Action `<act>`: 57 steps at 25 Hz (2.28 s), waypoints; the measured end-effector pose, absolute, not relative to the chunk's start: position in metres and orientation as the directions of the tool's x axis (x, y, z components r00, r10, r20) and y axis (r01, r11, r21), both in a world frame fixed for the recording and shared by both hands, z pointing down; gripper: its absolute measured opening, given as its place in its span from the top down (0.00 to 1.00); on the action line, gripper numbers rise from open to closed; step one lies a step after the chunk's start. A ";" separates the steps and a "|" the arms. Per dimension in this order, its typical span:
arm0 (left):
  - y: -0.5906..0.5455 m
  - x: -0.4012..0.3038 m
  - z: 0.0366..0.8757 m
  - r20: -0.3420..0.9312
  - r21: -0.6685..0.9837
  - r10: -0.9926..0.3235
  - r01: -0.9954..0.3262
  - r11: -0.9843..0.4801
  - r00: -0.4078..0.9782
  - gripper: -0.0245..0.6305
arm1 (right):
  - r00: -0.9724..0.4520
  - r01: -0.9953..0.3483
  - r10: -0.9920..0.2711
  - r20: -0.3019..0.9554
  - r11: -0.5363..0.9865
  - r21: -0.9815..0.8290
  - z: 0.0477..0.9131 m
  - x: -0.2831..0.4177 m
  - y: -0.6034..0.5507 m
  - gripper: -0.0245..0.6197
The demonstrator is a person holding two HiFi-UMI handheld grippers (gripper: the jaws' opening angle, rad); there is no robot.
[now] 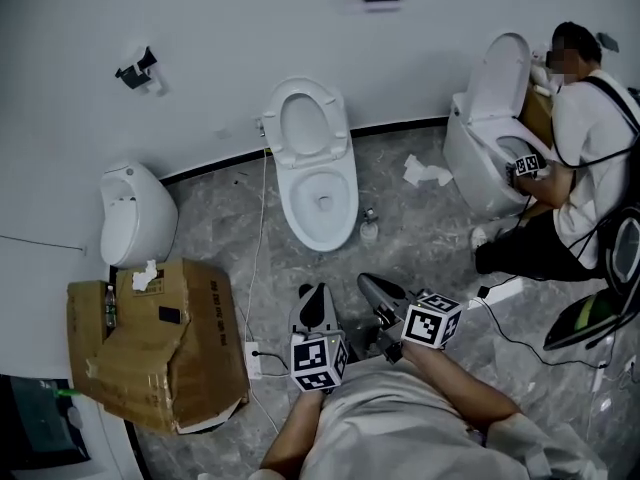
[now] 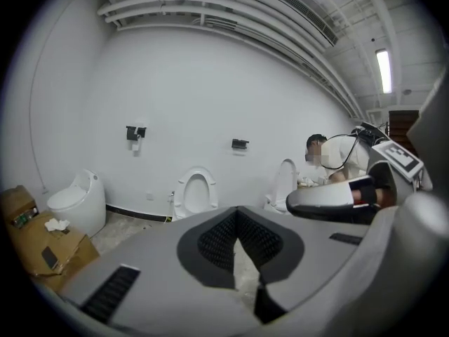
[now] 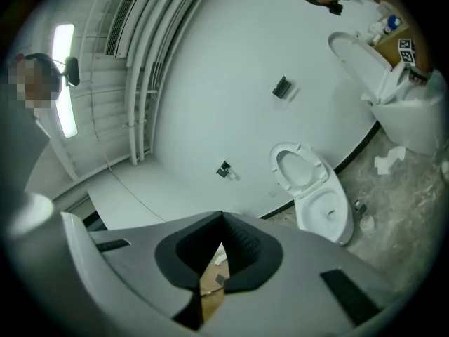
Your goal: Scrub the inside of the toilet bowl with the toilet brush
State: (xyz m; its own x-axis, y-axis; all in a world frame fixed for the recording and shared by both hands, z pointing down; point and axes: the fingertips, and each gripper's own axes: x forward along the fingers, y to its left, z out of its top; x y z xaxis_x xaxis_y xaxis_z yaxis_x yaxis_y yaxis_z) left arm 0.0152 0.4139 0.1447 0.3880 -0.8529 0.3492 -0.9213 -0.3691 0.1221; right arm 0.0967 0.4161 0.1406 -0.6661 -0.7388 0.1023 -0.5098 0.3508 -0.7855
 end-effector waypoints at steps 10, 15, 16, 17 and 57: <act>0.362 0.021 0.144 0.395 0.097 -0.819 -0.905 -0.414 0.417 0.93 | -0.593 -0.652 -0.752 0.286 0.241 -0.719 0.175 0.104 0.375 0.95; 0.328 0.007 0.148 0.389 0.105 -0.827 -0.912 -0.397 0.405 0.93 | -0.535 -0.782 -0.726 0.433 0.231 -0.579 0.195 0.107 0.353 0.95; 0.321 0.001 0.147 0.389 0.104 -0.831 -0.915 -0.390 0.399 0.93 | -0.529 -0.793 -0.721 0.447 0.233 -0.562 0.197 0.105 0.349 0.95; 0.314 -0.005 0.145 0.388 0.103 -0.835 -0.919 -0.380 0.389 0.93 | -0.524 -0.801 -0.719 0.457 0.234 -0.552 0.198 0.104 0.345 0.95; 0.141 -0.089 0.163 0.416 0.095 -0.800 -0.896 -0.433 0.431 0.93 | -0.407 -0.798 -0.795 0.451 0.069 -0.599 0.226 0.039 0.198 0.95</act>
